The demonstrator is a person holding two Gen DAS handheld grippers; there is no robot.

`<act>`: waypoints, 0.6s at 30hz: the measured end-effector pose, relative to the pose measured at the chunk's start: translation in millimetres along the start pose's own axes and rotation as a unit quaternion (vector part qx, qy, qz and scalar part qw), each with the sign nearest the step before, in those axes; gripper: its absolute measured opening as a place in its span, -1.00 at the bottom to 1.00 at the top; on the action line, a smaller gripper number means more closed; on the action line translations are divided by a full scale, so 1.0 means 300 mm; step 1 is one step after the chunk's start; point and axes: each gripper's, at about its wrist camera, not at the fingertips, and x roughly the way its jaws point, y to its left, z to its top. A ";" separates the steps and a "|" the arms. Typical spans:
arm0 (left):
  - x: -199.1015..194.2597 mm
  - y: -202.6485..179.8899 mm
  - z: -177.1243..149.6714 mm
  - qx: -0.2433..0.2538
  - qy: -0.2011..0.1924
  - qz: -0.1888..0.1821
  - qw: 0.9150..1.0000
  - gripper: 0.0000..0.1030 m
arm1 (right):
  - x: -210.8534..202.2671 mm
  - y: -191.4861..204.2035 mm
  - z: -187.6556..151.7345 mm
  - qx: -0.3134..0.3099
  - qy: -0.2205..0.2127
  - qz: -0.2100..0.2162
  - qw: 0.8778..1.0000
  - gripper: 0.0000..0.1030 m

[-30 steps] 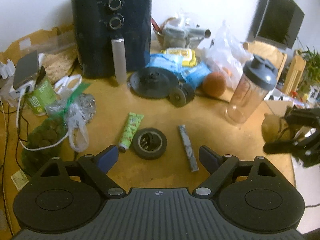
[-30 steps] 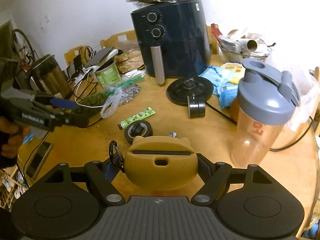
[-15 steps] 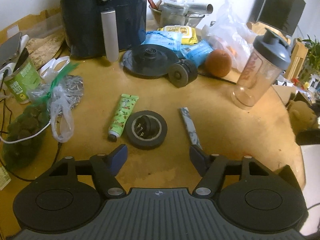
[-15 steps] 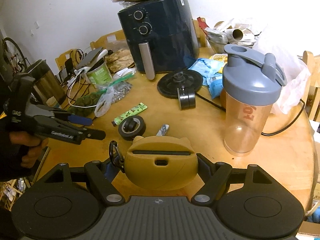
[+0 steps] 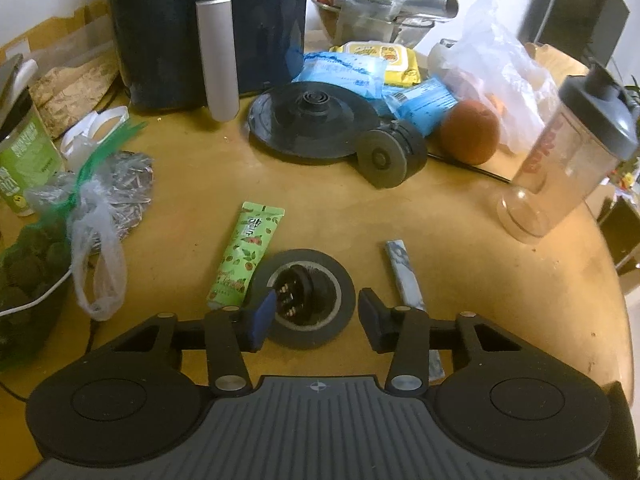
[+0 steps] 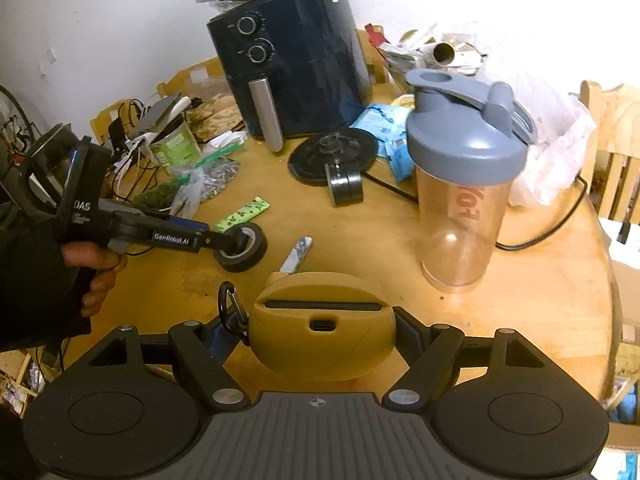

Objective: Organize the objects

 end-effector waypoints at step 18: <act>0.056 0.019 0.033 -0.027 0.015 0.000 1.000 -0.83 | -0.009 -0.030 -0.016 0.020 -0.003 -0.013 1.000 0.55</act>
